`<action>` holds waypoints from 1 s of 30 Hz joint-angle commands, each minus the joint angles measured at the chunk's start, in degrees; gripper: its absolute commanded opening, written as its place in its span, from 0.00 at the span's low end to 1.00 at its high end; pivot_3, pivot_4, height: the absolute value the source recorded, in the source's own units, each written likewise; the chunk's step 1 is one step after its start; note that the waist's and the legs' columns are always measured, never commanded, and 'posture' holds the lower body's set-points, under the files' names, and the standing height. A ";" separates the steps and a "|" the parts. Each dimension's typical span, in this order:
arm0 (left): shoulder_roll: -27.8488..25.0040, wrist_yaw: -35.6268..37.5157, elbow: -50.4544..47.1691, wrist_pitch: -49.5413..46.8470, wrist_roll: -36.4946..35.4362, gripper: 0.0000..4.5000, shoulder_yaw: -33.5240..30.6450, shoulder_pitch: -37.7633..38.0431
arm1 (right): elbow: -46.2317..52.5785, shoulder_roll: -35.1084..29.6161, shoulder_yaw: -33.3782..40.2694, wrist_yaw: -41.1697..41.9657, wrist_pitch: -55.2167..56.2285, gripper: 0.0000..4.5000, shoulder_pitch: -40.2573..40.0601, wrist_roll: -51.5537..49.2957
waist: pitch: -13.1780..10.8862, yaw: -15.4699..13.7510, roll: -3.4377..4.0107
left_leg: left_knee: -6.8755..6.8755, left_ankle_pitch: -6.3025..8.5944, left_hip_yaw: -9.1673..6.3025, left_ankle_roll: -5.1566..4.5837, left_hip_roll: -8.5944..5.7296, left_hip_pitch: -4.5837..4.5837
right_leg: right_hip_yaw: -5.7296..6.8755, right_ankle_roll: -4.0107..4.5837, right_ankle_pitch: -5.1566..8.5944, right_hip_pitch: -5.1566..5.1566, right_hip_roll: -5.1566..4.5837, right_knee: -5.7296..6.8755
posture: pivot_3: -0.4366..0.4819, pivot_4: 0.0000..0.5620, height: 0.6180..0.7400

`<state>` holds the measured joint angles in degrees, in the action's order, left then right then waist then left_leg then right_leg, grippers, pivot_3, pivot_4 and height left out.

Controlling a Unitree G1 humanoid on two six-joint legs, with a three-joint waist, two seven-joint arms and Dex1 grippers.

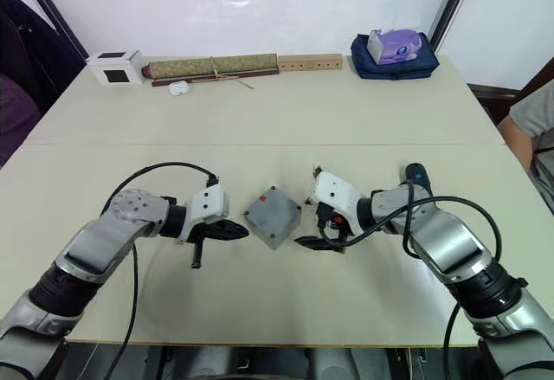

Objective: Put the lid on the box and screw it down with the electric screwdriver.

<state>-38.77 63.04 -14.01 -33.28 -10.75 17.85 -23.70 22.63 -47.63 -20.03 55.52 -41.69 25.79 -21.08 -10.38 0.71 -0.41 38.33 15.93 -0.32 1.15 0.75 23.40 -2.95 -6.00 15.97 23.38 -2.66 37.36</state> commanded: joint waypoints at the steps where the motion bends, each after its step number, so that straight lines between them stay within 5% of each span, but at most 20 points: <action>1: 1.82 -2.68 0.57 0.95 -0.13 0.00 -1.55 -1.71 | 3.57 0.83 0.40 2.14 -0.36 1.00 -0.22 -1.75 | 0.00 0.01 0.00 | 0.00 0.00 0.01 0.00 0.00 0.00 | 0.00 0.00 0.00 0.00 -0.01 -0.01 | 0.48 0.27 1.00; 18: 1.48 -1.89 3.23 1.54 -0.64 0.00 -1.95 -3.59 | 6.98 1.36 3.34 -1.25 -3.84 1.00 -3.79 -0.57 | 0.00 0.03 0.00 | 0.02 -0.01 0.00 0.01 -0.04 -0.01 | 0.01 0.01 0.00 0.00 0.00 0.06 | 0.48 0.27 1.00; 26: -2.57 0.47 5.16 -4.89 -9.52 0.00 -12.45 -6.34 | -1.07 -0.52 22.24 -0.10 -7.86 1.00 -1.49 -10.97 | -0.01 0.04 -0.02 | 0.02 -0.01 0.00 0.02 -0.02 -0.03 | 0.01 0.00 0.00 -0.01 0.00 0.10 | 0.48 0.27 1.00; 30: -0.05 -0.58 5.01 -7.54 -13.22 0.00 -14.17 -9.55 | -10.15 4.90 21.98 -6.65 -1.96 1.00 1.92 -5.67 | 0.03 0.08 -0.07 | 0.02 -0.01 0.01 0.02 -0.04 -0.03 | 0.01 0.00 0.00 -0.02 0.00 0.09 | 0.48 0.27 1.00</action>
<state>-39.45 62.84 -7.75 -39.91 -21.67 5.30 -32.05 15.00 -44.53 1.67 51.73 -46.79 26.76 -28.78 -10.36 0.79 -0.49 38.35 15.91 -0.29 1.17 0.69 23.37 -2.95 -5.99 15.96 23.37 -2.66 37.46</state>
